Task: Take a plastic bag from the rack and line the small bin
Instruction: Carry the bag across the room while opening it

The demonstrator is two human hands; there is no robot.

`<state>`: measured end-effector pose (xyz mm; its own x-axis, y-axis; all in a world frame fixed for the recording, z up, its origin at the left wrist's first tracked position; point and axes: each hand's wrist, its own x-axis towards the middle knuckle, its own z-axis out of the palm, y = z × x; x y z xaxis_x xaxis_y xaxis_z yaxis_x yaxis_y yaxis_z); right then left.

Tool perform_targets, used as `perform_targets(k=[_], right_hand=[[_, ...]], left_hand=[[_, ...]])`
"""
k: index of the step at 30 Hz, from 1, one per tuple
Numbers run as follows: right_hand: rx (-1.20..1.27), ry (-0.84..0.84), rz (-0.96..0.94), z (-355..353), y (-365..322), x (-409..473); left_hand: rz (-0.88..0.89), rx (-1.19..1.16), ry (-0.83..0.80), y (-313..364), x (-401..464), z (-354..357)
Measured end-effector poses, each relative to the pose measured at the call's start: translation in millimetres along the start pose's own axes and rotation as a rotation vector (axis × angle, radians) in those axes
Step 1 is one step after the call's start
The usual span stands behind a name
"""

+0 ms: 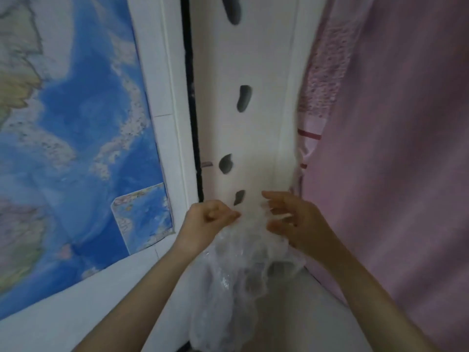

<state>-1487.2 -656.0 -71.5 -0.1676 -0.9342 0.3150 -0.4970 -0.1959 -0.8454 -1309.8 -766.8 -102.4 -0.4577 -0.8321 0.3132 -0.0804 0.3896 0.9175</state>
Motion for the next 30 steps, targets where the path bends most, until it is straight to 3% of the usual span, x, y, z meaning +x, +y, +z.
perform_targets(k=[3,9,14,18,22,27,30], right_hand=[[-0.070,-0.156,-0.045,-5.4,27.2,17.1],[0.055,-0.105,-0.078,2.1,53.2,61.3],[0.099,-0.229,-0.119,17.1,48.5,86.9],[0.052,-0.305,-0.206,43.5,34.7,93.0],[0.055,-0.274,-0.279,58.0,17.9,95.5],[0.219,-0.292,-0.194,40.1,29.9,106.4],[0.116,-0.300,-0.189,27.5,49.9,116.4]], left_hand=[[-0.070,-0.022,0.125,-5.6,7.1,8.6],[-0.225,0.031,0.292,-14.5,-12.3,-2.5],[-0.356,0.160,0.262,-14.2,-34.4,-24.4],[-0.190,0.413,0.170,0.8,-23.0,-24.8],[-0.046,0.478,0.115,8.2,0.5,-18.8],[-0.048,0.263,0.255,-3.5,8.6,-39.7],[-0.042,0.140,0.272,-9.2,10.3,-54.6]])
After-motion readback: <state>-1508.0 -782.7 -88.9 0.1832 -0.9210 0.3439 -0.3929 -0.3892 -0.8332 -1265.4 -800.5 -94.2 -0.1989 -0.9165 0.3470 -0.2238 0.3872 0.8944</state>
